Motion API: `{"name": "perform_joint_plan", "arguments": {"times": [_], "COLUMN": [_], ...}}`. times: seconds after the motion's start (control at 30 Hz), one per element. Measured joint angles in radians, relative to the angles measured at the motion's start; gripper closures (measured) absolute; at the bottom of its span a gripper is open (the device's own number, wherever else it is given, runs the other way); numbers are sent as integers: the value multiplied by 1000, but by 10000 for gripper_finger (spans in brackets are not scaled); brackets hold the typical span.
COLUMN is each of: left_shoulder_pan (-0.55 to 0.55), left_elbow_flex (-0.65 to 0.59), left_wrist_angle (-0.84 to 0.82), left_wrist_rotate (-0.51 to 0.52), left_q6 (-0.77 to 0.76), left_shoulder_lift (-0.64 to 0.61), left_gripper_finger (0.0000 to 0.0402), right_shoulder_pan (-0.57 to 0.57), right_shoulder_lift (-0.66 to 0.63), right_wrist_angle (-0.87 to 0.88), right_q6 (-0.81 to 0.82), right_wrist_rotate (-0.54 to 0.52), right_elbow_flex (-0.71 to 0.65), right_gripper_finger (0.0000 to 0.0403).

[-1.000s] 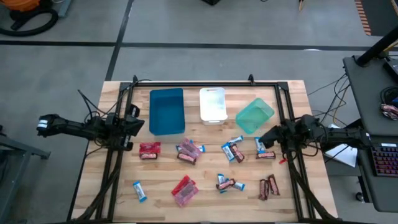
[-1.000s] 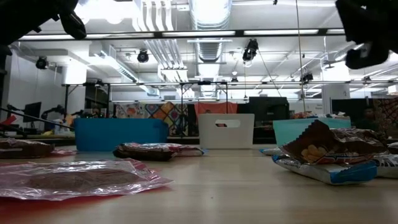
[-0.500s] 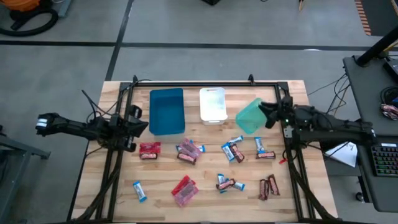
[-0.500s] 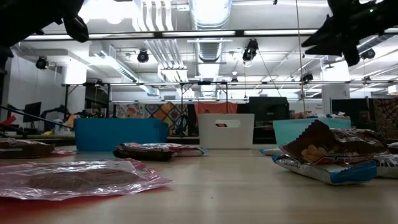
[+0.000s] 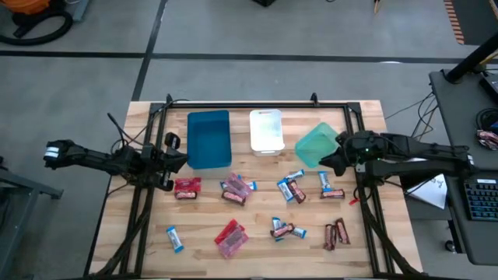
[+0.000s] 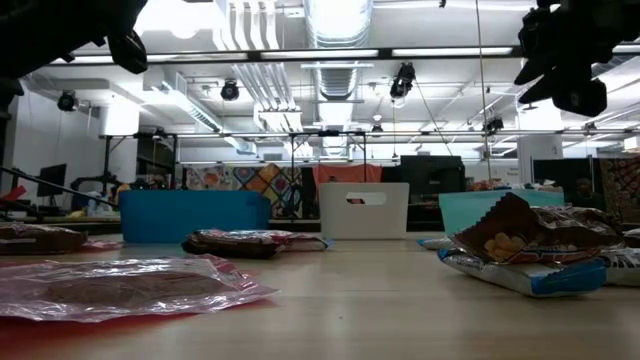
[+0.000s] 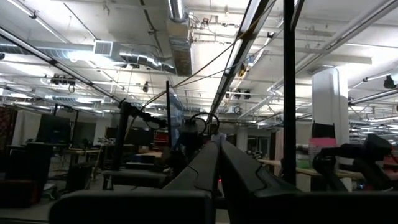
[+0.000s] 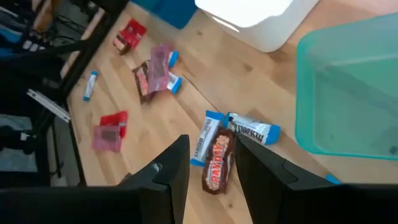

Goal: Sort candy
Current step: Put the white chocolate into the white bin

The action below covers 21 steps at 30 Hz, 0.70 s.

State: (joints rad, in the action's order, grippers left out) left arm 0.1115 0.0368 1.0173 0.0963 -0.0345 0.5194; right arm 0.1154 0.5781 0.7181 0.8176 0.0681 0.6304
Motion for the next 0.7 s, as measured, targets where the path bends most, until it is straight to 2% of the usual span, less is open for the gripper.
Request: {"name": "perform_joint_plan", "arguments": {"times": [0.3,0.4,0.7], "left_shoulder_pan": [0,0,0], "left_elbow_flex": [0,0,0], "left_wrist_angle": [-1,-2,0], "left_wrist_rotate": [-1,-1,-1], "left_q6": [-37,-49,-61], "left_shoulder_lift": [46,66,87], "left_gripper_finger": [402,402,402], "right_shoulder_pan": [0,0,-39], "right_shoulder_lift": [67,104,295], "right_wrist_angle": [-9,-23,73], "right_q6": [-1,88,188], "right_wrist_rotate": [-42,-41,45], "right_elbow_flex": [0,0,1], "right_gripper_finger": [284,284,284]}}
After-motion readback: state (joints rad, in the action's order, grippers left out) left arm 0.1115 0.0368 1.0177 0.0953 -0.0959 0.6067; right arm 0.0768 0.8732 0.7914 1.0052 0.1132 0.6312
